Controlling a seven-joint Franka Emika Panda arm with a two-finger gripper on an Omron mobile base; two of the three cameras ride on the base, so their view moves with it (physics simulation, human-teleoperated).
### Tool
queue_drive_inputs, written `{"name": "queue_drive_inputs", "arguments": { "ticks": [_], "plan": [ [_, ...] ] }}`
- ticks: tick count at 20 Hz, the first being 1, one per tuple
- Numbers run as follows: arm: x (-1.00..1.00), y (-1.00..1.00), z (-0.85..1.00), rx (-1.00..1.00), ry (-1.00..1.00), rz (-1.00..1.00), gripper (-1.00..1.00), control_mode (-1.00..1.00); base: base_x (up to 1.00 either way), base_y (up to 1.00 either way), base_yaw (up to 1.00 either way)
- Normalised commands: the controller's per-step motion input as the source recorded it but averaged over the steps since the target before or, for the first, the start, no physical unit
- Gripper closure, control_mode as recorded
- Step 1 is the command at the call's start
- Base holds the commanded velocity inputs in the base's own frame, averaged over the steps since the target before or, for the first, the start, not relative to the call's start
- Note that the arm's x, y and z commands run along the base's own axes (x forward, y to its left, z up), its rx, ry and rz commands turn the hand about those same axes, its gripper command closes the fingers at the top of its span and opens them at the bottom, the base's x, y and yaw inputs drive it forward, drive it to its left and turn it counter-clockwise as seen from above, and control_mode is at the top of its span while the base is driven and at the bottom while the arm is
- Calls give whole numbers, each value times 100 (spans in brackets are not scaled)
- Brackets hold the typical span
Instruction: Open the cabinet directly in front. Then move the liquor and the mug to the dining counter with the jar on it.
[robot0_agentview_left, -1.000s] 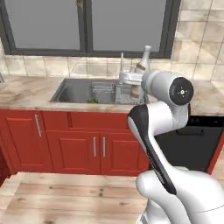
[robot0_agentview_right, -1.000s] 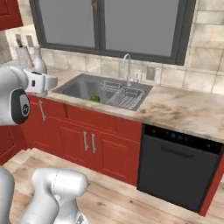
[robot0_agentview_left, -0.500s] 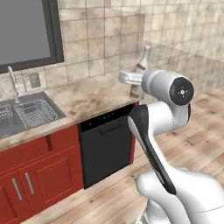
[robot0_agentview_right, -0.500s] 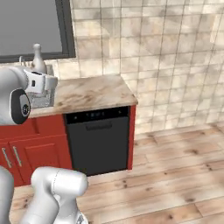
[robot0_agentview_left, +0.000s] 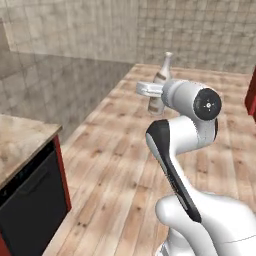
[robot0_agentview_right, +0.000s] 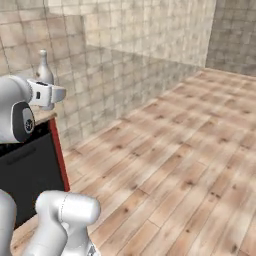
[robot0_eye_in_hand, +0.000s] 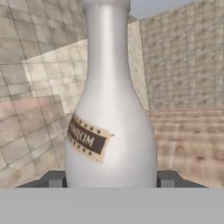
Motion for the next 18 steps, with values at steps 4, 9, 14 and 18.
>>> {"name": "queue_drive_inputs", "arguments": {
  "ticks": [4, 9, 14, 18],
  "plan": [
    [0, 0, 0, 0, 0, 0, 100, 100, -9, 7, -99],
    [0, 0, 0, 0, 0, 0, 100, 100, 76, 42, -53],
    [0, 0, 0, 0, 0, 0, 100, 100, 100, 42, -22],
    [0, 0, 0, 0, 0, 0, 100, 100, 100, 69, -5]
  ]
}}
